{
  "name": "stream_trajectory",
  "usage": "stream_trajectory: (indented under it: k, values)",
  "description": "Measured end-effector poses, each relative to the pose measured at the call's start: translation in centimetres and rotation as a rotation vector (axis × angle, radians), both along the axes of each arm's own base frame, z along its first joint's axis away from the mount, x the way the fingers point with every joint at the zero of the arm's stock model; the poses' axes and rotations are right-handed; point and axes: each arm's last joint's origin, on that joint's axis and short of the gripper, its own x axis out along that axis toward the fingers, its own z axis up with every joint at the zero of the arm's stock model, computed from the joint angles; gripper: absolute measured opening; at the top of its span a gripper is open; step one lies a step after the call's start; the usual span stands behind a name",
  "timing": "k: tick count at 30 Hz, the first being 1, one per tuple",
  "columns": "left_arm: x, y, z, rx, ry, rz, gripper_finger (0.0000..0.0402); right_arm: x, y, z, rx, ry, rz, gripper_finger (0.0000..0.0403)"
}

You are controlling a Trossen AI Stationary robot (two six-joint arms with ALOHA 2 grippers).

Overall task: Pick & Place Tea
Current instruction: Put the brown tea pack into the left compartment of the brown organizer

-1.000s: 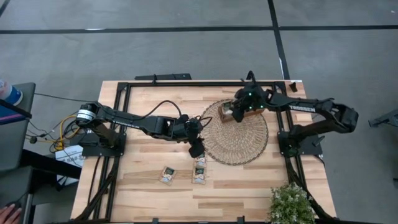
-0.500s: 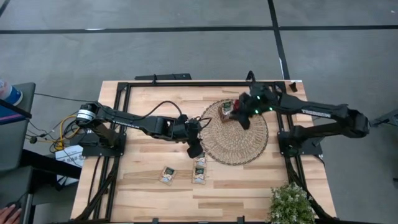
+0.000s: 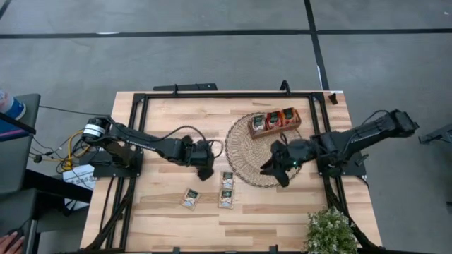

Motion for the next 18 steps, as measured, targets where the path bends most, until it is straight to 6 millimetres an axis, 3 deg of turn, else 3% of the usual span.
stream_trajectory:
  k: [3, 11, 15, 18]
  values:
    - [-1.9, -1.0, -0.4, -0.037, 0.018, 0.031, 0.0182, 0.5, 1.1, -0.8, 0.027, 0.039, 0.004, 0.0111]
    - [-7.3, -3.6, 1.4, -0.329, -0.01, 0.25, 0.0182, 1.9, 2.5, -2.8, 0.04, 0.1, 0.017, 0.0111]
    - [-8.1, -4.3, 1.5, -0.465, 0.022, 0.426, 0.0182, 2.3, 2.3, -3.2, 0.014, 0.106, 0.015, 0.0111]
    - [-8.1, -4.7, 1.3, -0.484, 0.029, 0.457, 0.0182, 2.4, 1.9, -3.3, -0.058, 0.093, 0.049, 0.0111]
